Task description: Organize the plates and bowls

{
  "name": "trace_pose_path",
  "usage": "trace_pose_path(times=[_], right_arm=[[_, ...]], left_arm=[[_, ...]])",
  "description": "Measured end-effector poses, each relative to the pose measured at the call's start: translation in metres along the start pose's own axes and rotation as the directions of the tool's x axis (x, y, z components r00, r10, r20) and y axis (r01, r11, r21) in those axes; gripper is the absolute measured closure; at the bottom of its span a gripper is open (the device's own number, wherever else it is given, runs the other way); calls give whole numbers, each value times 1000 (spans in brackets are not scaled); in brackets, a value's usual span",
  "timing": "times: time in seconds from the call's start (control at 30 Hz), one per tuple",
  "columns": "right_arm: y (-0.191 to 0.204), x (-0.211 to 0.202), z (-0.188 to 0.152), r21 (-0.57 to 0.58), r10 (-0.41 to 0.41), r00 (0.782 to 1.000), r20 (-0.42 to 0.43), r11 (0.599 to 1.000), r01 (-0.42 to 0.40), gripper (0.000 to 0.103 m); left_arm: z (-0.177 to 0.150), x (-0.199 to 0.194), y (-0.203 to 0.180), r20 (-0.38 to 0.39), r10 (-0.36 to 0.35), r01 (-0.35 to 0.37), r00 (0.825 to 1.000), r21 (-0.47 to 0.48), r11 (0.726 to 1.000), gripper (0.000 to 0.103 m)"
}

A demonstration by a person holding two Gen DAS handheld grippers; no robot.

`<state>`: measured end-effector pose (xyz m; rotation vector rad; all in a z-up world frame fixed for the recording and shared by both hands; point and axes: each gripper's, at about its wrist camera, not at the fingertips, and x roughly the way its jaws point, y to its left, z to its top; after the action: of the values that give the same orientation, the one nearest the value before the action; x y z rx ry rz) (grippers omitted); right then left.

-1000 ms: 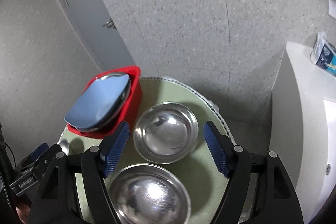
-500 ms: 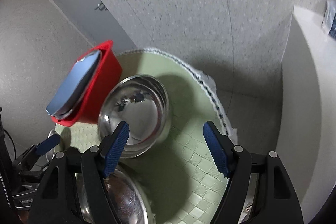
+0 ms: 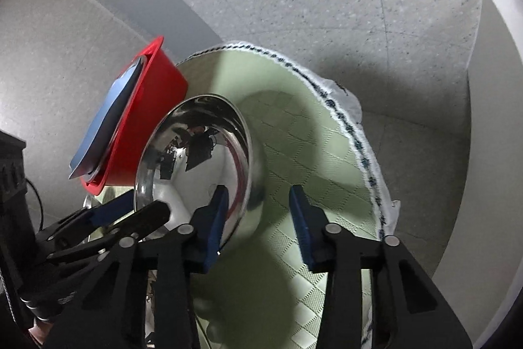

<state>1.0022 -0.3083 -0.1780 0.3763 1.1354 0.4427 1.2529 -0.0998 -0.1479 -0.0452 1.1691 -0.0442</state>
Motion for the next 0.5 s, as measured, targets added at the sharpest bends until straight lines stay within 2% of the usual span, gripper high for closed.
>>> trace_pose_path(times=[0.07, 0.27, 0.5], right_arm=[[0, 2, 0, 2, 17, 1000, -6, 1000, -17, 76], [0, -5, 4, -13, -3, 999, 32, 1000, 3, 77], [21, -49, 4, -70, -22, 990, 140, 997, 32, 77]], left_arm=[[6, 6, -4, 3, 7, -7, 1000, 18, 1000, 82], [10, 7, -9, 35, -21, 20, 999, 19, 1000, 83], [4, -31, -17, 144, -60, 56, 988, 30, 998, 83]])
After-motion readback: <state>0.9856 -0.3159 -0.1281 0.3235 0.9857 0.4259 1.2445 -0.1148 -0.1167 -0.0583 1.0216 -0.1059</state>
